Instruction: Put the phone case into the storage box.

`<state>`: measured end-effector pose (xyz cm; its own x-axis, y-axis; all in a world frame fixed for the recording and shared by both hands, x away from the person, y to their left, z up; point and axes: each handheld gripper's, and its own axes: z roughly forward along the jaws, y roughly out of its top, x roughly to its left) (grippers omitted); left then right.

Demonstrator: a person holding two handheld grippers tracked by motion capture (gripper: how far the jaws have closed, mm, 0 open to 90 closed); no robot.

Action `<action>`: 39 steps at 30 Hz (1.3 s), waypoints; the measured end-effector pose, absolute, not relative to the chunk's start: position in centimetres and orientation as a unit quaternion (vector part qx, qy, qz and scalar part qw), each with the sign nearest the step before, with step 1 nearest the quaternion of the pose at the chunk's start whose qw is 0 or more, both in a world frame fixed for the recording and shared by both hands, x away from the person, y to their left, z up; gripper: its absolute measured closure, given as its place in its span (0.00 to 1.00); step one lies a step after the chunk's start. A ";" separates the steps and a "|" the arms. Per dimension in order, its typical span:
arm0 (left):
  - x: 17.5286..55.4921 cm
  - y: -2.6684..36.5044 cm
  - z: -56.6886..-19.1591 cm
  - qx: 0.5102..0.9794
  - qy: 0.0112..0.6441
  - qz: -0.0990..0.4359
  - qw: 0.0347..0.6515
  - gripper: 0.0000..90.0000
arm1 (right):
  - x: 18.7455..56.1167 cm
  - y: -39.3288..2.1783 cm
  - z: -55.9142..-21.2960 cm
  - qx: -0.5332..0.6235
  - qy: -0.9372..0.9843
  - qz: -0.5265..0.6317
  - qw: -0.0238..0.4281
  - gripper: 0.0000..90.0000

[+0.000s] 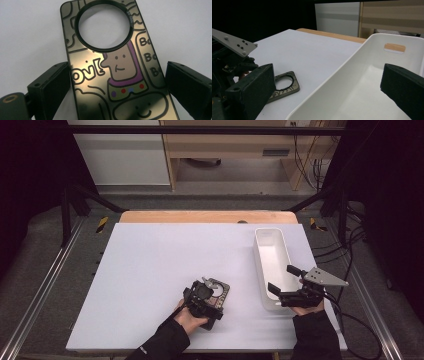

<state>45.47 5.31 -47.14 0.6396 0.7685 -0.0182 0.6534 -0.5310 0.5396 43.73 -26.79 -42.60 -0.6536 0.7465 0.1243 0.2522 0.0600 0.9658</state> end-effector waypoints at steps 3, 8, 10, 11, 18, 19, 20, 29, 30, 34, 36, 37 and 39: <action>45.7 5.4 -47.2 0.862 0.424 0.100 0.258 0.06 | 43.7 -26.8 -42.6 0.359 0.696 0.585 0.211 0.00; 45.5 5.0 -47.4 0.854 0.439 0.113 0.256 0.06 | 43.7 -26.8 -42.6 0.359 0.696 0.584 0.211 0.00; 45.4 4.9 -47.4 0.853 0.439 0.121 0.254 0.07 | 43.7 -26.8 -42.6 0.360 0.695 0.585 0.211 0.00; 45.3 4.8 -47.4 0.855 0.437 0.126 0.250 0.07 | 43.7 -26.8 -42.6 0.360 0.695 0.585 0.211 0.00; 45.1 4.6 -47.5 0.848 0.447 0.138 0.249 0.09 | 43.7 -26.8 -42.6 0.361 0.693 0.587 0.212 0.00; 45.1 4.6 -47.5 0.848 0.447 0.138 0.249 0.10 | 43.7 -26.8 -42.6 0.361 0.693 0.587 0.212 0.00; 45.1 4.7 -47.5 0.847 0.449 0.139 0.250 0.11 | 43.7 -26.8 -42.5 0.360 0.694 0.586 0.213 0.00; 45.2 4.8 -47.3 0.851 0.444 0.135 0.247 0.13 | 43.7 -26.8 -42.6 0.361 0.695 0.586 0.211 0.00; 45.2 4.9 -47.3 0.853 0.440 0.133 0.247 0.13 | 43.7 -26.8 -42.5 0.361 0.694 0.586 0.211 0.00; 45.1 4.9 -47.2 0.856 0.432 0.130 0.252 0.13 | 43.7 -26.8 -42.5 0.359 0.694 0.587 0.212 0.00; 45.1 5.0 -47.1 0.857 0.429 0.130 0.254 0.13 | 43.7 -26.8 -42.5 0.359 0.695 0.587 0.210 0.00; 45.0 5.0 -47.1 0.858 0.425 0.133 0.254 0.13 | 43.7 -26.8 -42.5 0.358 0.695 0.587 0.211 0.00; 44.9 5.1 -46.9 0.859 0.423 0.132 0.259 0.13 | 43.7 -26.8 -42.5 0.359 0.694 0.587 0.211 0.00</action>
